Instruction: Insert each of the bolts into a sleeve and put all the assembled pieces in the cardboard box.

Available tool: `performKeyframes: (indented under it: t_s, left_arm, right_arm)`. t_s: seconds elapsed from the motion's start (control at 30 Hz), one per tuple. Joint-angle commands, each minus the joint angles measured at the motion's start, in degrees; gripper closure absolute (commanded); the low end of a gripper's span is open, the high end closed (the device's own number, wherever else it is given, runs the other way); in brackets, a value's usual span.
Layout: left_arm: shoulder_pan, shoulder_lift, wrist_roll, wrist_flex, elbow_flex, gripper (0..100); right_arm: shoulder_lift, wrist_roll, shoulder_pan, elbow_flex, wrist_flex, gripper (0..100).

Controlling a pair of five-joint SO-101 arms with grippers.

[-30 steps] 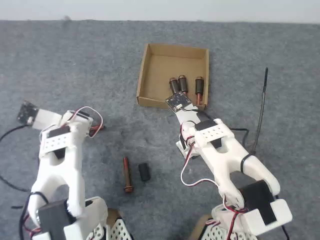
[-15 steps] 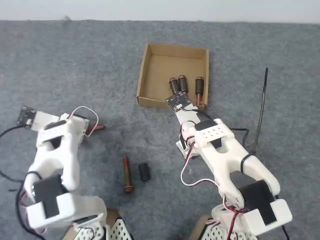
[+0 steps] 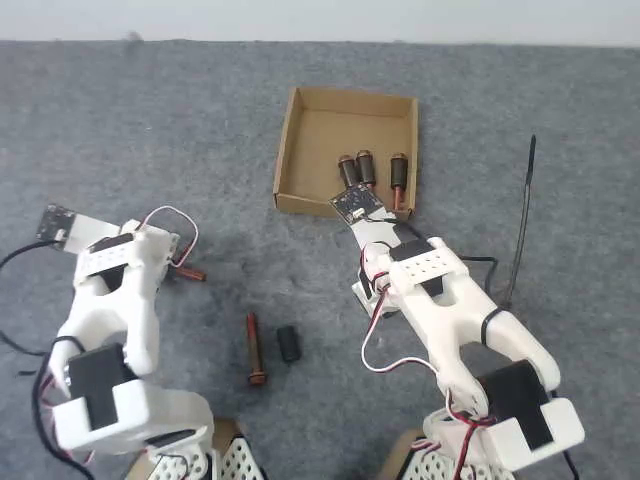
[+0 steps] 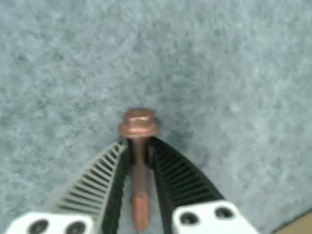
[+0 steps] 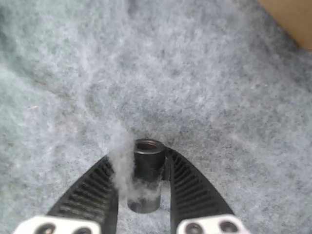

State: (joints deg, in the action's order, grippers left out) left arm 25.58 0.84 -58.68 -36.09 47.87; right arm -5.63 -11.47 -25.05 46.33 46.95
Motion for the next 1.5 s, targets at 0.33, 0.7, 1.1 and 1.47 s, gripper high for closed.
performKeyframes:
  t_s: [0.33, 0.7, 1.1, 1.47]
  left_arm:
    - [-0.5, 6.3, 4.7, -0.9, -1.2, 99]
    - [-5.3, 24.2, 15.8, -3.4, 8.5, 99]
    - [-11.1, 17.4, 36.5, -3.5, 4.8, 99]
    - [-12.6, 0.7, 46.4, -5.9, -11.4, 99]
  right_arm:
    - [0.1, -0.8, 0.6, -2.1, -0.6, 99.2]
    - [0.1, -0.6, 0.6, -2.1, -0.4, 99.2]
    - [0.1, 4.4, 1.0, -2.1, -0.6, 99.2]
    - [-0.5, 15.8, 0.8, -5.5, -0.6, 99.2]
